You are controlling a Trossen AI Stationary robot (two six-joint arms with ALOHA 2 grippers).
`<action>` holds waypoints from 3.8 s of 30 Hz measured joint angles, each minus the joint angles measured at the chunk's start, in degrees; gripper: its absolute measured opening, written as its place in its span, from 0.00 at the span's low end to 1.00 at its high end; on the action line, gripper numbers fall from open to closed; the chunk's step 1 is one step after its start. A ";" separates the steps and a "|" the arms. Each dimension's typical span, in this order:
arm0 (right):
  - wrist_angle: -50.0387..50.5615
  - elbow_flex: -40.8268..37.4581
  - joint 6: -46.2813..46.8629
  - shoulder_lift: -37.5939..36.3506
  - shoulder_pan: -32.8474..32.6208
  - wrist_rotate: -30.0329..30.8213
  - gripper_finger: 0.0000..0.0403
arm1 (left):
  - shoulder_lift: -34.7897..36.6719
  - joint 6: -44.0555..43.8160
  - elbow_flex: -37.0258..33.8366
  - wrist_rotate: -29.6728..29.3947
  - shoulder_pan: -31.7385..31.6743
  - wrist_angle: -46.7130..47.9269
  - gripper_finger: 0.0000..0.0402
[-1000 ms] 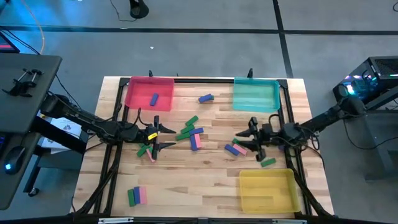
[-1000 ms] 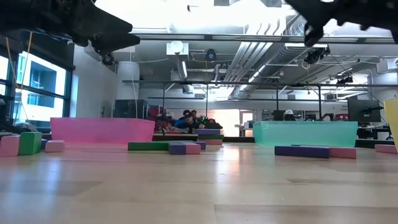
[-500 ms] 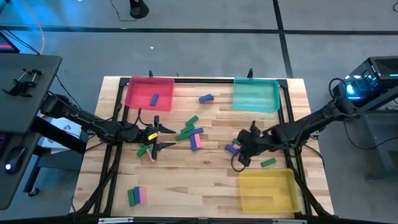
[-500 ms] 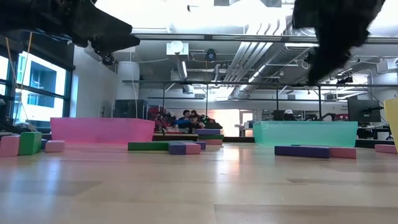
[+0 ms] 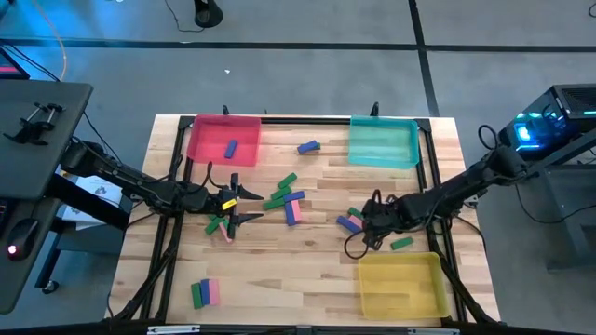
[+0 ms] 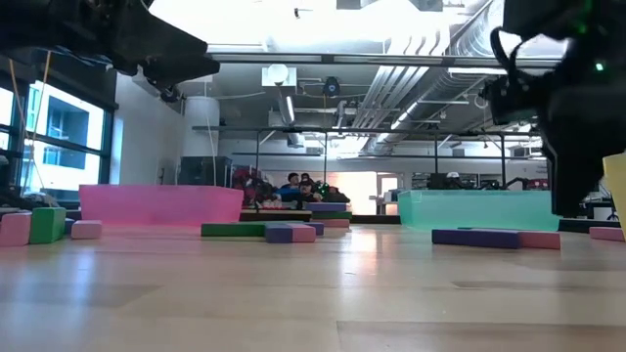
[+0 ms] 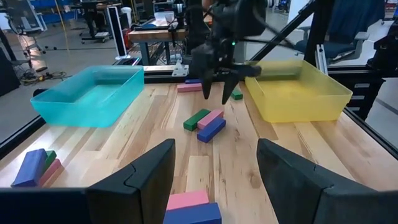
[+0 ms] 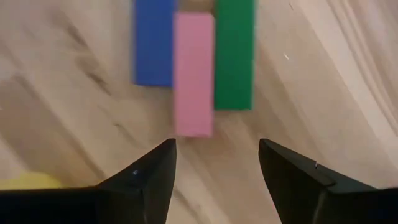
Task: Sort blocks
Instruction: Put the pink block into the blue bin, then put the green block into the yellow bin
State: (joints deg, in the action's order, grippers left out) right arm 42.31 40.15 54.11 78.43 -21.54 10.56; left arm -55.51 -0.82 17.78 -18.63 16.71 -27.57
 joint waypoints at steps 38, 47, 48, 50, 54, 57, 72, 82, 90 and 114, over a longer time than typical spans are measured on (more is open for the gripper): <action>-18.39 -7.20 -3.79 2.83 0.15 2.56 0.16 | 0.00 -0.09 0.02 0.00 -0.02 -0.13 0.53; -2.96 1.80 -3.13 -2.30 0.15 1.99 0.11 | 0.00 -0.51 0.02 0.00 -0.02 -0.70 0.53; -0.70 3.58 -3.41 -2.45 0.13 3.34 0.11 | 0.00 -0.50 0.02 -0.01 -0.02 -0.69 0.53; 4.52 7.05 -4.27 -2.54 0.39 7.04 0.09 | 0.00 -0.51 0.02 -0.01 -0.02 -0.71 0.53; 13.56 13.87 -4.69 -2.57 3.72 15.76 0.07 | 0.01 -0.49 0.02 -0.01 -0.02 -1.08 0.53; 17.61 17.24 -6.65 -2.58 9.43 17.37 0.07 | 0.00 -0.13 0.02 0.00 -0.02 -1.07 0.53; 7.17 11.51 -31.28 -2.32 55.93 5.20 0.08 | 0.00 0.46 0.02 0.00 -0.02 -1.01 0.53; 2.64 10.55 -33.72 4.88 67.31 -0.30 0.09 | 0.01 0.46 0.02 0.00 -0.02 -0.94 0.53; 2.59 10.55 -35.10 9.91 68.96 -0.99 0.11 | 0.00 0.02 0.02 0.00 -0.02 -0.68 0.53; 2.44 11.95 -29.96 -8.56 43.22 14.30 0.45 | 0.00 -1.10 0.02 0.00 -0.02 -0.57 0.53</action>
State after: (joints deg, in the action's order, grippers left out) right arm 44.76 52.10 24.15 69.88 21.68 24.85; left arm -55.51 -1.92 17.80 -18.63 16.69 -28.14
